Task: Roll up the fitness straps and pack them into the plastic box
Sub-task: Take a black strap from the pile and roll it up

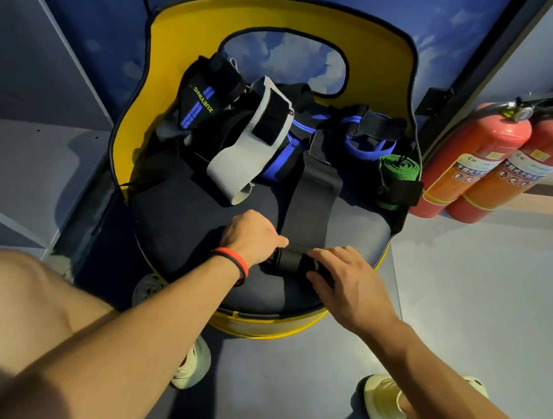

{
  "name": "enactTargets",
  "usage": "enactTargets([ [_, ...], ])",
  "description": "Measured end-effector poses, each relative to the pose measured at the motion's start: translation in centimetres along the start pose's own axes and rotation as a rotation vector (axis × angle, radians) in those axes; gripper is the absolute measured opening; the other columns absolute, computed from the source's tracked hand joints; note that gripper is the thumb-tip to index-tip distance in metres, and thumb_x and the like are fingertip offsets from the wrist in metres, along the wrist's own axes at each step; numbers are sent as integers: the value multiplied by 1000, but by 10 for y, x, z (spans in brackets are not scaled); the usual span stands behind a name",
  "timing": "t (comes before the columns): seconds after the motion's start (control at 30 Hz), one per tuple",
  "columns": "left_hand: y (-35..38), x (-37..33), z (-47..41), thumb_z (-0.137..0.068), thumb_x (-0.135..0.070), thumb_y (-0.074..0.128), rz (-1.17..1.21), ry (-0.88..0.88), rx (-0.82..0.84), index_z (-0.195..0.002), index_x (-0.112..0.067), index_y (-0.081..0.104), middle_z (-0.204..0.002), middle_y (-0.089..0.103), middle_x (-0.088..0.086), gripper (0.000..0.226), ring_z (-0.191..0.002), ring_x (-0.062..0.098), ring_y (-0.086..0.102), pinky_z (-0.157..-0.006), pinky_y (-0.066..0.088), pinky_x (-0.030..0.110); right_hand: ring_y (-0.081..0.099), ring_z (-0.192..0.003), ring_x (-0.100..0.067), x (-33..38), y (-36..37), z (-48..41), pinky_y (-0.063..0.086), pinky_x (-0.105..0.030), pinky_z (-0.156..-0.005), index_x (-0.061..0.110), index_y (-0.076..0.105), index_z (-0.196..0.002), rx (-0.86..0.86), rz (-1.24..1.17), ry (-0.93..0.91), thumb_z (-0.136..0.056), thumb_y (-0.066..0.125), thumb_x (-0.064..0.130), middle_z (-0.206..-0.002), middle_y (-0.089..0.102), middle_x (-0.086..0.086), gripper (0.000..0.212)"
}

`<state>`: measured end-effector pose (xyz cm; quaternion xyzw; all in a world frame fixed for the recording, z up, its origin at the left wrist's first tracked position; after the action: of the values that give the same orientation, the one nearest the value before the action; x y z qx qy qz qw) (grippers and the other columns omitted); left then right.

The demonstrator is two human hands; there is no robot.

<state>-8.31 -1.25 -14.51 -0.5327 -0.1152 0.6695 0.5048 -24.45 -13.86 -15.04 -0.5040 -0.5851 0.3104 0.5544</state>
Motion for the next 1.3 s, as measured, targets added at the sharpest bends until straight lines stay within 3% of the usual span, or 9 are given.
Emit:
enactTargets([
  [0.27,-4,6,20,-91,-31,70,263,62,-115,-81,-19,77,-81,74,-4,17,-79,20,71,-75,61,37,62,-104,-34,9,8,-7,60,-43,-81,12,66,-130,-80,-19,165,-104,54,26,-127,61,-14,32],
  [0.47,4,2,39,-99,-30,58,152,172,-137,-94,-11,78,-88,73,6,28,-82,23,66,-68,52,26,59,-85,-30,14,11,-13,56,-43,-72,14,71,-121,-99,-172,322,-107,49,23,-99,63,-10,28],
  [0.57,8,0,39,-102,-27,52,107,196,-150,-105,-10,75,-110,71,6,29,-95,21,64,-79,52,28,61,-87,-31,15,9,-17,55,-44,-73,11,73,-115,-82,-205,339,-106,51,18,-99,67,-11,25],
  [0.67,10,-1,42,-101,-31,56,115,211,-161,-130,-19,66,-125,70,0,33,-117,19,61,-98,53,39,62,-95,-32,15,4,-21,53,-42,-78,10,73,-116,-35,-210,342,-104,53,17,-105,70,-12,24],
  [0.8,16,-5,49,-103,-31,54,77,244,-149,-139,-20,60,-133,66,1,38,-127,23,55,-103,50,42,64,-105,-36,15,-4,-22,55,-49,-85,9,65,-126,-7,-228,401,-104,55,20,-116,71,-14,27],
  [1.0,17,-4,47,-104,-32,52,46,255,-157,-133,-20,66,-129,68,3,34,-123,23,56,-97,49,35,64,-87,-33,12,-1,-17,55,-44,-70,13,65,-111,-63,-143,300,-104,55,24,-101,70,-10,17],
  [1.13,14,0,40,-97,-29,65,173,230,-199,-116,-19,72,-111,72,-1,23,-108,19,64,-88,54,31,67,-88,-24,12,-2,-9,62,-37,-69,14,69,-124,-99,-84,224,-99,65,27,-132,57,-11,28],
  [1.23,11,2,35,-92,-32,73,228,202,-243,-96,-18,72,-90,70,-3,14,-91,18,67,-73,57,33,63,-103,-27,12,5,-3,62,-37,-76,14,58,-138,-5,-59,196,-90,76,22,-131,53,-9,52],
  [1.3,9,0,33,-91,-37,73,202,189,-258,-90,-19,75,-86,71,0,18,-87,19,65,-66,54,30,62,-106,-30,12,5,-5,61,-37,-81,11,56,-141,-37,-79,212,-91,74,13,-127,55,-11,52],
])
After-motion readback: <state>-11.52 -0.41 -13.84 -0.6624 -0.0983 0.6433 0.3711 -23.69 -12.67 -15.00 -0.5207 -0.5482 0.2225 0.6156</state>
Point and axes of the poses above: each hand's wrist, its own z-axis away from the middle knuckle, its own y-axis out of the palm, x = y × z, the point moved 4 cm from there along -z, towards the middle knuckle
